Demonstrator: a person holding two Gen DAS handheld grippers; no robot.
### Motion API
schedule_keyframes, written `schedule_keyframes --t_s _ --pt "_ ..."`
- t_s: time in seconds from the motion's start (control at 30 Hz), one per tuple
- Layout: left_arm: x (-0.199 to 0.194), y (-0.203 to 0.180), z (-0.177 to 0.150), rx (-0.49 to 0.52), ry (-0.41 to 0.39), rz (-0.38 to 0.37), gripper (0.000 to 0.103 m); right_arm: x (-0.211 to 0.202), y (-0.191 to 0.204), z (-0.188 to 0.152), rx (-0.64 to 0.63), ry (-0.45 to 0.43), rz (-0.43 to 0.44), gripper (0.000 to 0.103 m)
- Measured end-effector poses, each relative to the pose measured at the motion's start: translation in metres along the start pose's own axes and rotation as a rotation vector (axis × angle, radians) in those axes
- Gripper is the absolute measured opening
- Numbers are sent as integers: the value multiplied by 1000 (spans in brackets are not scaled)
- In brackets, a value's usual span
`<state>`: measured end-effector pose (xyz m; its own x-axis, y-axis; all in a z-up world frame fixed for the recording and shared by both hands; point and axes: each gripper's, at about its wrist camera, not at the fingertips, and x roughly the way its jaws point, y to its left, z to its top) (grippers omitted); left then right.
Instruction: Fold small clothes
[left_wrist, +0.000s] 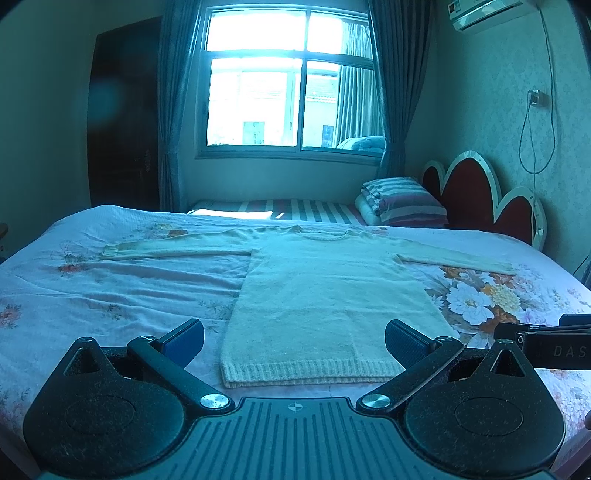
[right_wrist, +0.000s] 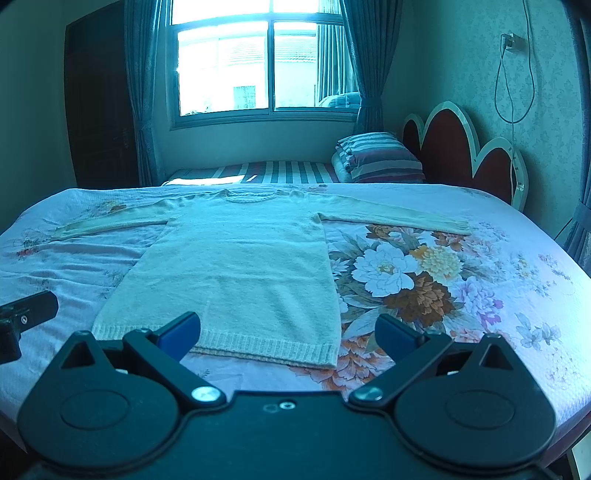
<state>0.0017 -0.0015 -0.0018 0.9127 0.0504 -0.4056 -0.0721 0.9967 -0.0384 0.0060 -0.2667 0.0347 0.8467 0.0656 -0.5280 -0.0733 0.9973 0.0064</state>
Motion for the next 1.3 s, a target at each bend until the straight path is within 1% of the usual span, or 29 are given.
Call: schedule_keyframes --t_s 1.3 --pt "3 0 4 -4 -3 6 103 0 4 6 -14 -2 1 101"
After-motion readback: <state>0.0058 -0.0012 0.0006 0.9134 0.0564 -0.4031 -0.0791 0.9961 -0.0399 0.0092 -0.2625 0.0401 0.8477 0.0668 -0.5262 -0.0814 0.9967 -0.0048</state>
